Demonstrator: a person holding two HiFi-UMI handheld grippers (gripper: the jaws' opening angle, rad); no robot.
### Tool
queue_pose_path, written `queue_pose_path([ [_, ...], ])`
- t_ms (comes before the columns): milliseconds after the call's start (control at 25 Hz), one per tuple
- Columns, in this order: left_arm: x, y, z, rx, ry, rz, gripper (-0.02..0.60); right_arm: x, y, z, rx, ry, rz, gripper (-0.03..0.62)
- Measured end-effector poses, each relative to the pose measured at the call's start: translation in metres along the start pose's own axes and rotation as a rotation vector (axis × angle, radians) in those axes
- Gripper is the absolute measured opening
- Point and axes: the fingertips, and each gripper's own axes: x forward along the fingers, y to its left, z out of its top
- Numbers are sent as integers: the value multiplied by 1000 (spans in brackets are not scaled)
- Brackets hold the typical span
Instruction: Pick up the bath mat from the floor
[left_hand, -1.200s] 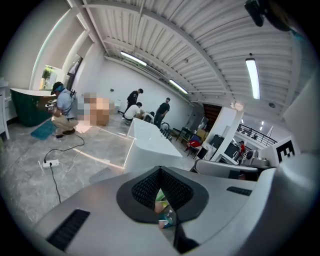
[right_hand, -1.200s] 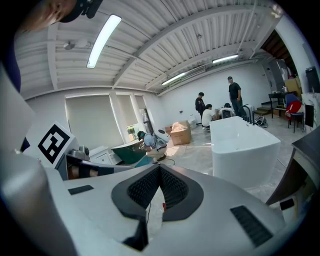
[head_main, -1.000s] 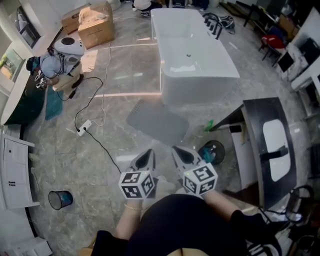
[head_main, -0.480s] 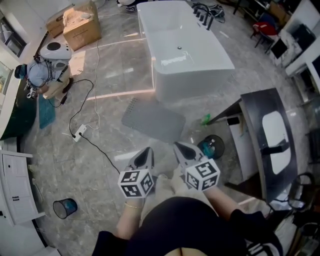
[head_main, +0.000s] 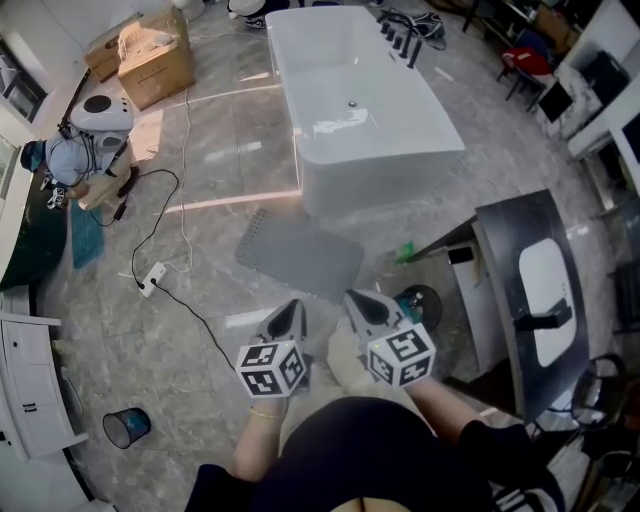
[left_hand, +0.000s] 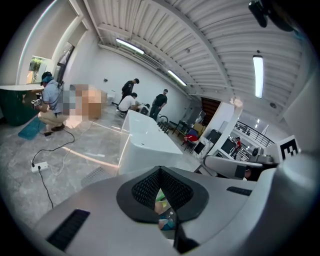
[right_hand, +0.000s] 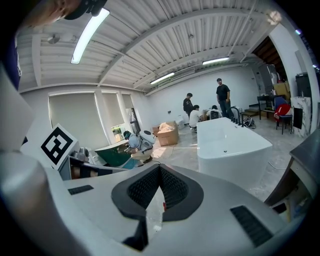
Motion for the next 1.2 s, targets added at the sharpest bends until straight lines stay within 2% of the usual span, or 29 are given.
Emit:
queue_pose_path([
  [320,39,-2,7,4,19,-6,0,18,-38,-4,30,11,-29,11],
  [640,88,19,-14,5,50,-12,0,50,-78,-33,40,25,-52,11],
  [920,155,60,-65,-4,53,-17,0,95,-122,-101,27,35,-73,11],
  [1200,237,128,-144,4,43,-10,0,154,-181,-197,28,11,-110,11],
])
